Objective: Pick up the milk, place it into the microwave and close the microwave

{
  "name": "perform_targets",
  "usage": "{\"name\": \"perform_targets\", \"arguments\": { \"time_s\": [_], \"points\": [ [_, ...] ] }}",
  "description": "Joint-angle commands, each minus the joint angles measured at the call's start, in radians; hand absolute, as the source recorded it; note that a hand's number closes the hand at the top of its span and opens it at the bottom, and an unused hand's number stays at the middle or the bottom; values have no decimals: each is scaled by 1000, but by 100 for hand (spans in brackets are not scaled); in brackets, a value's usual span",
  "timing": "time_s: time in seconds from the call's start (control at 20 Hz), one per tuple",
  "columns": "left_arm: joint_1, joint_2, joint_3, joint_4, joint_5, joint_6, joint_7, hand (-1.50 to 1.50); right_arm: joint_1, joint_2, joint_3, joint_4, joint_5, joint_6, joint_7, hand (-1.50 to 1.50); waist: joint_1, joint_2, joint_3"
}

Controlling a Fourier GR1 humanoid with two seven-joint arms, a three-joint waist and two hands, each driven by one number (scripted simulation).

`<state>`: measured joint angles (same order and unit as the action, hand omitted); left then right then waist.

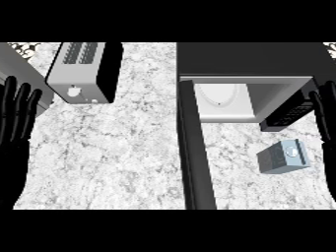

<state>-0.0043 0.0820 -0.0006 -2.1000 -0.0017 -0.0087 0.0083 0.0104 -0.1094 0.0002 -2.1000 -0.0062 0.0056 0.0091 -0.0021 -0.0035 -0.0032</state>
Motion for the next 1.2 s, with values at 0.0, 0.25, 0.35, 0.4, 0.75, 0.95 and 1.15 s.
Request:
{"name": "perform_targets", "arguments": {
  "time_s": [0.0,0.25,0.35,0.4,0.75,0.95,1.15],
  "points": [
    [24,-23,-34,-59,-34,18,47,-150,20,19,7,-7,-14,22,-21,-150,2,3,3],
    [130,-46,-113,-164,-164,68,70,-150,-1,-40,-37,-76,-230,142,58,-150,7,1,4],
    [155,-80,-137,-95,0,126,95,-150,93,-13,103,-97,-367,250,92,-150,4,-1,4],
    [212,-81,-163,-149,-15,116,102,-150,82,-18,108,-157,-382,219,179,-150,10,-4,3],
    [374,-82,-244,-266,-39,111,59,-150,176,-30,79,-223,-453,271,187,-150,4,1,3],
    [420,-61,-168,-178,17,64,-80,-150,157,1,68,-272,-357,175,225,-150,4,2,3],
    [527,-30,-149,-225,94,9,-113,-150,218,-38,-65,-203,-389,260,134,-150,5,1,3]
  ]
}}
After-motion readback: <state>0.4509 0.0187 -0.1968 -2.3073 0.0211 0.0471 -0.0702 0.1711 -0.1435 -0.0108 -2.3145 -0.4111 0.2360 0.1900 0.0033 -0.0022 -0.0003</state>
